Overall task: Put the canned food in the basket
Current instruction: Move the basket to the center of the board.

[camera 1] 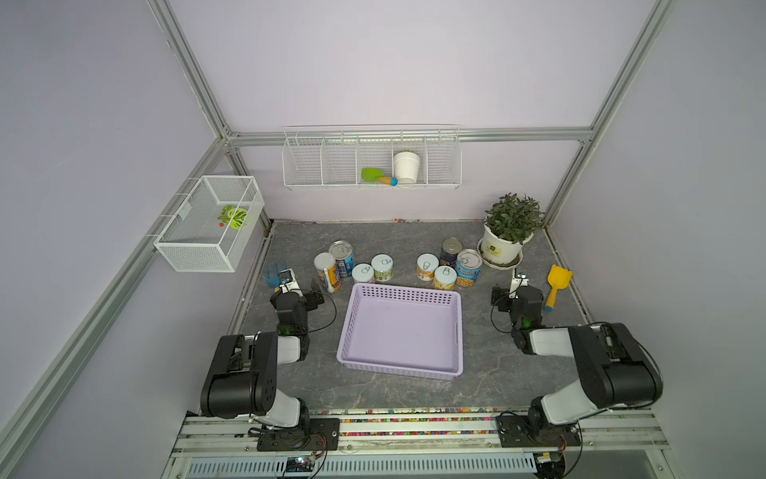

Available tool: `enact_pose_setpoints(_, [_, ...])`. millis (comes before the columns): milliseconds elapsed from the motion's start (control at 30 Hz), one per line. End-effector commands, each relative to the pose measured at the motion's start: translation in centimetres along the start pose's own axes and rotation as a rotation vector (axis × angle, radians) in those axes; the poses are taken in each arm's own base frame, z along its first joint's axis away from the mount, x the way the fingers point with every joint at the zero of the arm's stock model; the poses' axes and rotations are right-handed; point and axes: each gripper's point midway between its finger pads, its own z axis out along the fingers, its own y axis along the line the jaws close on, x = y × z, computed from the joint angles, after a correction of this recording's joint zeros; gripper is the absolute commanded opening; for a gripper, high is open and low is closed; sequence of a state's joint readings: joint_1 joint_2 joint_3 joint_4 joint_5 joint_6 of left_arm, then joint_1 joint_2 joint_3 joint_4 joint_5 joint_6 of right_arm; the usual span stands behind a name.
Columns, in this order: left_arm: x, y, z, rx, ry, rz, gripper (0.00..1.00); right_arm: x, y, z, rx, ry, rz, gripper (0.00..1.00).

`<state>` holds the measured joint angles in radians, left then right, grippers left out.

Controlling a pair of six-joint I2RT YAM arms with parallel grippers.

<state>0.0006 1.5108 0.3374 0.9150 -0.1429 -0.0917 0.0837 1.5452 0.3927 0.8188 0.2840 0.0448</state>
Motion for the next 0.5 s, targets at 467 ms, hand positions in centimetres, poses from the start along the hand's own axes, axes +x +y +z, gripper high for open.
enact_pose_setpoints(467, [-3.7, 0.9, 0.7, -0.168, 0.128, -0.042, 1.00, -9.4, 1.3, -6.7, 0.140, -0.214, -0.033, 0.99])
